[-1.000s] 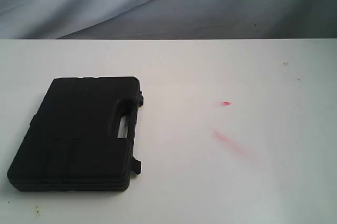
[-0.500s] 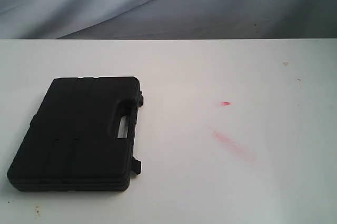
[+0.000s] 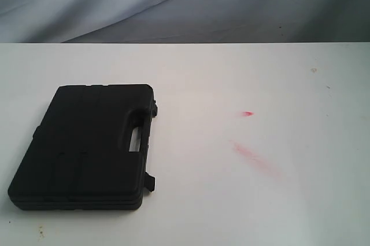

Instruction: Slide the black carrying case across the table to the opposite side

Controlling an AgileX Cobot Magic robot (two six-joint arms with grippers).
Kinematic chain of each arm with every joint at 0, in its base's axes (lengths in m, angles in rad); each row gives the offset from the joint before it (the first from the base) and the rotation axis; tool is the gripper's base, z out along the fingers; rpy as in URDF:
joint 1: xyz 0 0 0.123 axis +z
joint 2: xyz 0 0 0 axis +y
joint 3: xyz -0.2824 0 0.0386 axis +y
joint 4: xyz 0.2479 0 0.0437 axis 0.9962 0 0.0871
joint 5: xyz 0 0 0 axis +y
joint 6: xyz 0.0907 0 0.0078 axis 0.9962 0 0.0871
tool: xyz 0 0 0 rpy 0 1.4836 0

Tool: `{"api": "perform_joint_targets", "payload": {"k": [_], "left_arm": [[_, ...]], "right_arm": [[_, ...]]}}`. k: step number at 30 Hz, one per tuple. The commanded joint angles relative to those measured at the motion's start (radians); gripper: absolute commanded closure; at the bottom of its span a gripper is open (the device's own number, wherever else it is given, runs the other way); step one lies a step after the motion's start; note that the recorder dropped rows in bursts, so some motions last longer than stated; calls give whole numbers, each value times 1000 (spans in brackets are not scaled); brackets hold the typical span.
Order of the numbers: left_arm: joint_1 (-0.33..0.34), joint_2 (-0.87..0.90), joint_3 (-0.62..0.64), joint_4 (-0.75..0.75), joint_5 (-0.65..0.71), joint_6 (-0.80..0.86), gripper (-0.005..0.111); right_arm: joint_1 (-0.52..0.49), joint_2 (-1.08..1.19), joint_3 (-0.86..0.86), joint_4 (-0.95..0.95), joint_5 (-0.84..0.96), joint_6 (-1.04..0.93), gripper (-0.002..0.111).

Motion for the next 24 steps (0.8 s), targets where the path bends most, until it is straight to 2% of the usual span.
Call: {"api": "perform_joint_targets", "payload": {"k": [1,6,16,24], "left_arm": [[-5,-4,-36,-33,3,0,106],[-5,40,-76,-47,15,-44,106],[-5,366,-295,32,12,-78,106],[-5,546,-387,42,14,-78,106]], "right_arm": [[-6,-6,4,9,-2,-3,108],[-6,-6,4,9,-2,-3,108],[-6,-6,4,9,-2,-3,108],[-6,-6,4,9,-2,-3,108]]}}
